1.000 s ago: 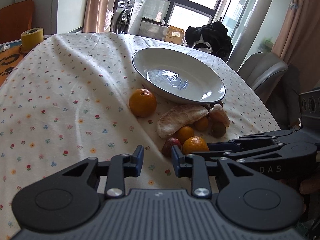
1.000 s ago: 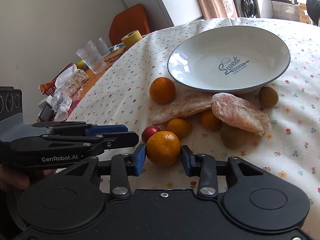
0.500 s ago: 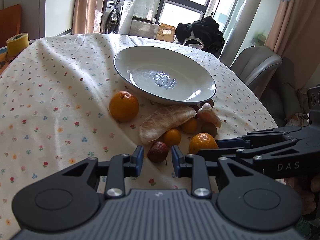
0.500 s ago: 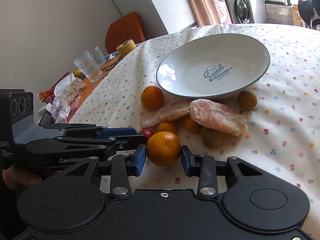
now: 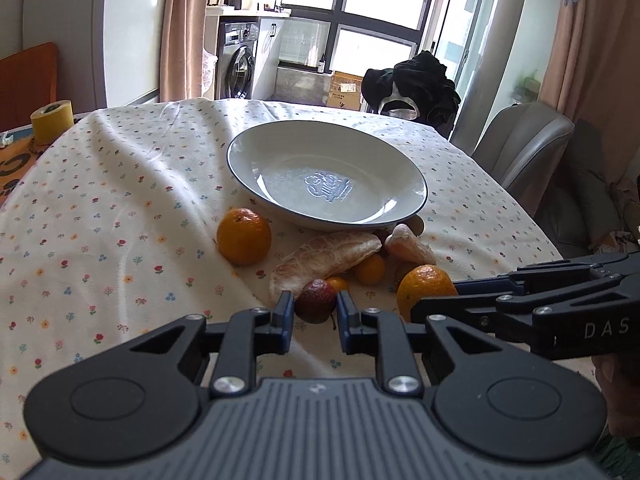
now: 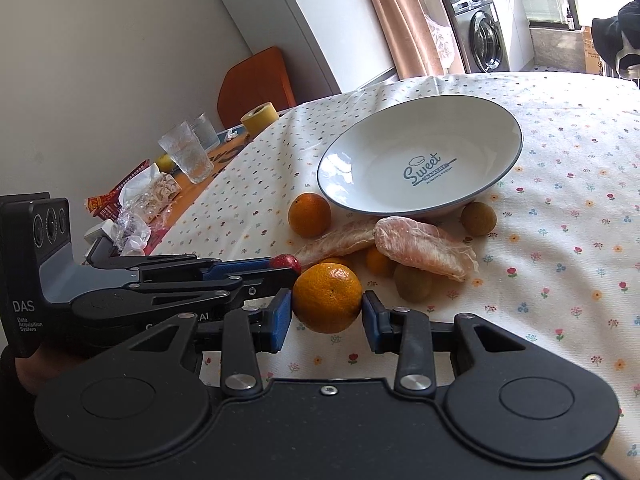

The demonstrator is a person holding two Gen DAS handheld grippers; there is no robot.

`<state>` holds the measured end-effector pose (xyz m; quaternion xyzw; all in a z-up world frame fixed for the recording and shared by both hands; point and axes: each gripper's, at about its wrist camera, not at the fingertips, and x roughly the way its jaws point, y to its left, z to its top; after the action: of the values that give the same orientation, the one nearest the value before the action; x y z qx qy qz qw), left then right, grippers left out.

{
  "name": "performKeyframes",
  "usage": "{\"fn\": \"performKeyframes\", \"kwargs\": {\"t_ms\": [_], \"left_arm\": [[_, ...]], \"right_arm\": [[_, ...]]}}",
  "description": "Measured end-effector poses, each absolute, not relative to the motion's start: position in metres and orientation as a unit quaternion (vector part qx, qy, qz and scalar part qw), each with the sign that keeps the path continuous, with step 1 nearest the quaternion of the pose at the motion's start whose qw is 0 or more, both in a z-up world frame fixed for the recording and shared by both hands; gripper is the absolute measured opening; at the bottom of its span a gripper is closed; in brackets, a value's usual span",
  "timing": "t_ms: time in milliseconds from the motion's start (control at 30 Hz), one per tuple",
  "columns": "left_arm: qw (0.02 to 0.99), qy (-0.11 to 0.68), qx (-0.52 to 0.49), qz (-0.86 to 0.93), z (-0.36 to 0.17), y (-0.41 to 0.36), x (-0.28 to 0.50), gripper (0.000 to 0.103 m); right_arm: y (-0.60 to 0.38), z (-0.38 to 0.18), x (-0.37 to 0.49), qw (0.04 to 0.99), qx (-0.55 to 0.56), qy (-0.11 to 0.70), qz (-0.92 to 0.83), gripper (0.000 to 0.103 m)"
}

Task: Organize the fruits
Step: 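Grasp a mandarin orange with the right gripper while the left gripper grasps the dark red plum, then carry the orange with the right gripper while the left carries the plum into the white bowl, releasing both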

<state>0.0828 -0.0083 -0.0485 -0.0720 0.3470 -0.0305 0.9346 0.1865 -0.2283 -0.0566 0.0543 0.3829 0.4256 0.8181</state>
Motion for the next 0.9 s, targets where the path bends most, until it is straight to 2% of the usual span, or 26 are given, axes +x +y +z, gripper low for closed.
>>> {"fn": "performKeyframes", "kwargs": {"t_ms": [900], "left_arm": [[0.952, 0.291, -0.084, -0.029, -0.010, -0.002, 0.108, 0.021]], "right_arm": [[-0.247, -0.019, 0.220, 0.863, 0.069, 0.316, 0.388, 0.036]]}}
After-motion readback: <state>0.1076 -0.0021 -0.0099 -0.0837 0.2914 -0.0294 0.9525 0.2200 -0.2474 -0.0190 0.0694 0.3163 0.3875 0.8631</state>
